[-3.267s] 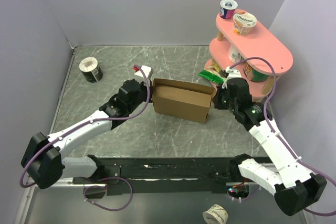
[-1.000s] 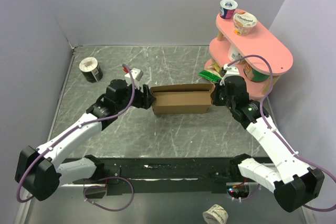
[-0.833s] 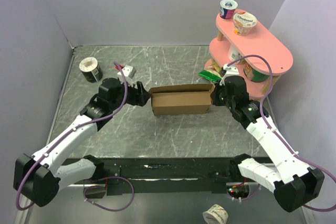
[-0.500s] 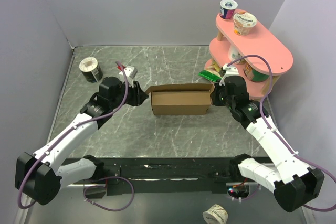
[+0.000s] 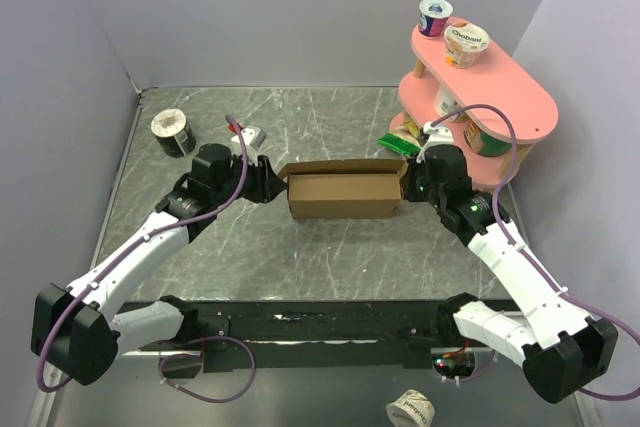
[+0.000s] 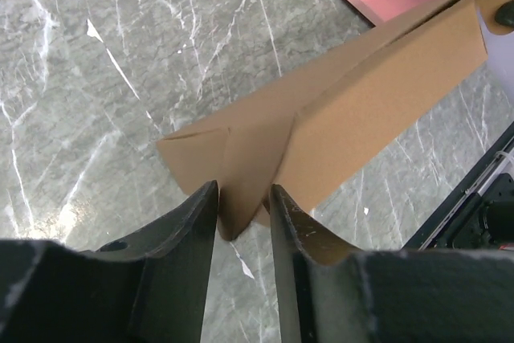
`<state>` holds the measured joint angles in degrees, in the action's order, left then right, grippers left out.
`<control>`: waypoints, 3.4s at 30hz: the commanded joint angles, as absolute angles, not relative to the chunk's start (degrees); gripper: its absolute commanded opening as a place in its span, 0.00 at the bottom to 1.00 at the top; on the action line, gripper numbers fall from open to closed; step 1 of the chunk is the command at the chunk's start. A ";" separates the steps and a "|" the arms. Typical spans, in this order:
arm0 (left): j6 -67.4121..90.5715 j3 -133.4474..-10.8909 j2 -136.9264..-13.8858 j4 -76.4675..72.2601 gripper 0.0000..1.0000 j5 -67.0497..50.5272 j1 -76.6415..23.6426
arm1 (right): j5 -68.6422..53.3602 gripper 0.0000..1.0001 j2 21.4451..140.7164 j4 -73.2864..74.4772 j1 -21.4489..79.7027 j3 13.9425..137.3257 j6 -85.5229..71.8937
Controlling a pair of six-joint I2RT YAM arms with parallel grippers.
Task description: Fold the paper box
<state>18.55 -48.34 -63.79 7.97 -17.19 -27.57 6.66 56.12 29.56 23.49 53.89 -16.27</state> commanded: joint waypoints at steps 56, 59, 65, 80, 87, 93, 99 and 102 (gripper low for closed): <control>23.02 -57.30 -70.66 6.15 0.01 -17.93 -27.60 | 15.82 0.00 57.75 20.04 31.02 41.31 -19.07; 24.78 -57.66 -71.10 5.10 0.01 -17.58 -27.60 | 16.35 0.00 57.57 19.86 31.64 40.25 -19.69; 26.72 -59.76 -73.73 7.01 0.01 -17.23 -27.51 | 17.31 0.00 58.09 19.95 32.52 39.90 -19.16; 28.56 -68.73 -80.86 14.68 0.01 -18.46 -26.81 | 20.21 0.00 58.18 19.25 33.40 38.32 -18.20; 31.29 -65.49 -81.39 10.64 0.01 -19.95 -26.81 | 19.95 0.00 59.41 18.81 33.40 38.58 -17.75; 31.82 -63.64 -81.30 8.88 0.01 -19.86 -26.81 | 19.86 0.00 59.68 18.89 33.40 38.41 -18.02; 32.34 -60.74 -81.04 6.25 0.01 -19.69 -26.81 | 19.95 0.00 59.59 19.16 33.40 38.50 -17.93; 31.91 -58.72 -80.34 4.49 0.01 -19.34 -26.89 | 20.13 0.00 59.50 19.25 33.40 38.50 -17.84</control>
